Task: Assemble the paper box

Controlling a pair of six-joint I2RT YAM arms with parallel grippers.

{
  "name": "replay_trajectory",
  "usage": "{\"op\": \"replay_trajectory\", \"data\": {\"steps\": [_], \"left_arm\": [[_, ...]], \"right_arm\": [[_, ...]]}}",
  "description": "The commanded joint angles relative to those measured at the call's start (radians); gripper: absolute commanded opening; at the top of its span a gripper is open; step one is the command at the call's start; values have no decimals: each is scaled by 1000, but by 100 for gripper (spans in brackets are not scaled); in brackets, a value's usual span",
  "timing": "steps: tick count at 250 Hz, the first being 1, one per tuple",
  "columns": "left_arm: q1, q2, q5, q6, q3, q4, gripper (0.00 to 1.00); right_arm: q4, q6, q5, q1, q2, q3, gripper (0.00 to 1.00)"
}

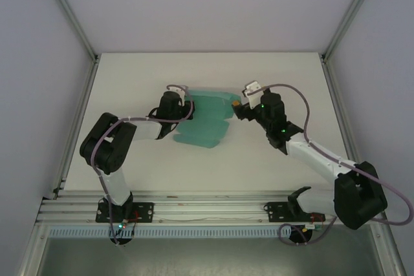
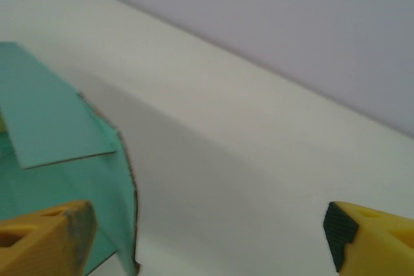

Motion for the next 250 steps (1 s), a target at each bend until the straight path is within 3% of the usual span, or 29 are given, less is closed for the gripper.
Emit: {"op": "replay_trajectory", "data": {"steps": [1, 36, 82, 114, 159, 169, 187, 214, 250], "left_arm": [[0, -36, 88, -45, -3, 27, 0], [1, -41, 87, -53, 15, -3, 0], [-2, -29, 6, -54, 44, -58, 0], [-2, -2, -107, -90, 89, -131, 0], [-2, 37, -271, -119, 139, -237, 0], [-2, 49, -313, -129, 160, -282, 6], [-2, 67, -377, -155, 184, -333, 6], [-3, 96, -487, -203, 250, -471, 0], [-7, 132, -464, -206, 309, -545, 0]], "right_arm": [[-125, 170, -167, 0, 23, 61, 80], [-111, 203, -127, -1, 52, 78, 45], [-83, 200, -171, -1, 35, 55, 17], [-83, 199, -172, 1, 23, 42, 0], [-76, 209, -138, 2, -13, 26, 0], [-80, 208, -130, 5, -19, 24, 0], [-80, 213, -133, 10, -26, 21, 0], [-85, 215, -131, 20, -26, 23, 0], [-74, 203, -139, 29, -8, 26, 0]]}}
